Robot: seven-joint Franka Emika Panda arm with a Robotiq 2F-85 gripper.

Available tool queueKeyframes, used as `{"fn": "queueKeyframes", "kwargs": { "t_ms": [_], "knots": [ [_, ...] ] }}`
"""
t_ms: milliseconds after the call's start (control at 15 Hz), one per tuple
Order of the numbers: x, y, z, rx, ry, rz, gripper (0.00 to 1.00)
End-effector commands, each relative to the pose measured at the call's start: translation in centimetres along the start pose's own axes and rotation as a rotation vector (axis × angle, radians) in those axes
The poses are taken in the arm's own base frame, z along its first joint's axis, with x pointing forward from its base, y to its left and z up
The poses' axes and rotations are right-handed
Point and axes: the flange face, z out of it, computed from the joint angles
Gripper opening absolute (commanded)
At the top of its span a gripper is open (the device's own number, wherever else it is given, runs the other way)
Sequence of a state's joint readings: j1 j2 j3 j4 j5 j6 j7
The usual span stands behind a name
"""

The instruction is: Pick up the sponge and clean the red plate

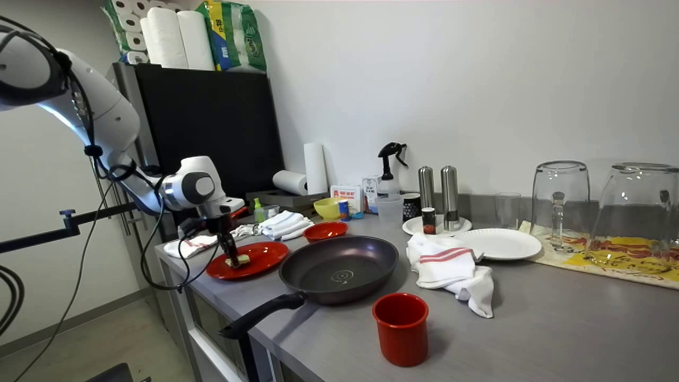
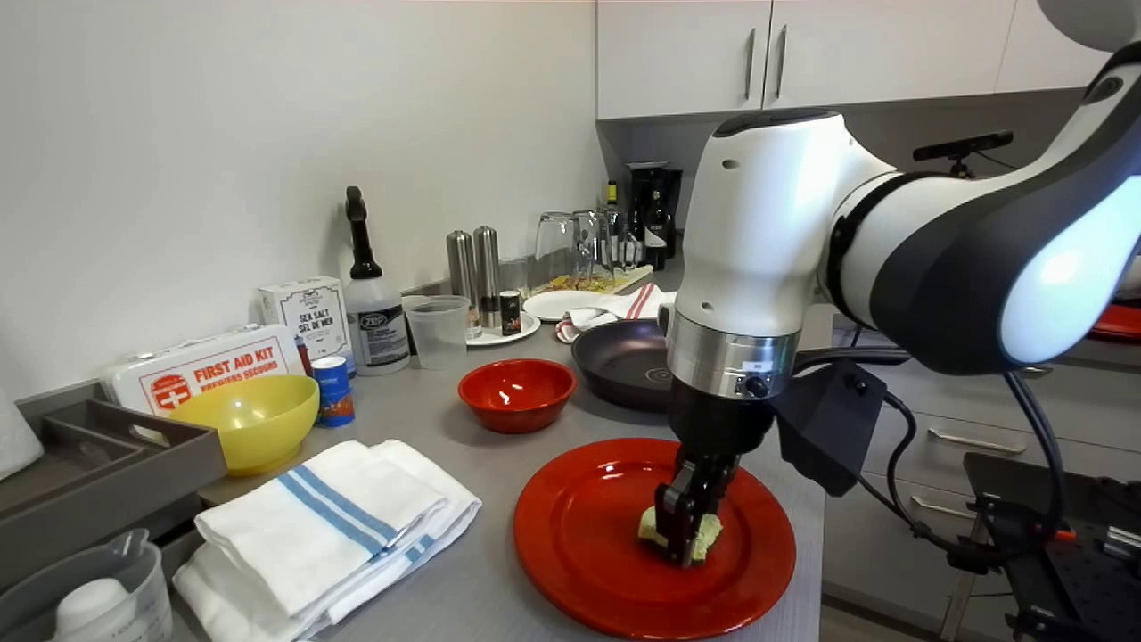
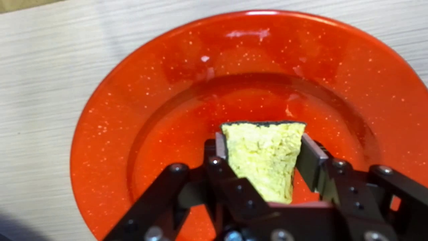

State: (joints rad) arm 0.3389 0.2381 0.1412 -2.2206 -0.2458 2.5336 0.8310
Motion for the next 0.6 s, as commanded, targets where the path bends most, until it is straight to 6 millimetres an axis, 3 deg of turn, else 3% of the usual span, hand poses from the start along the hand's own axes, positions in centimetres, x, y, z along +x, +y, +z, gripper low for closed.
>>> {"fn": "queueKeyframes", "kwargs": {
  "t_ms": [0, 533],
  "knots": [
    [-1.5, 0.6, -1.4, 0.009, -0.012, -0.003, 0.27],
    [-2.9, 2.1, -2.0, 0.035, 0.024, 0.023, 0.27]
  ]
}}
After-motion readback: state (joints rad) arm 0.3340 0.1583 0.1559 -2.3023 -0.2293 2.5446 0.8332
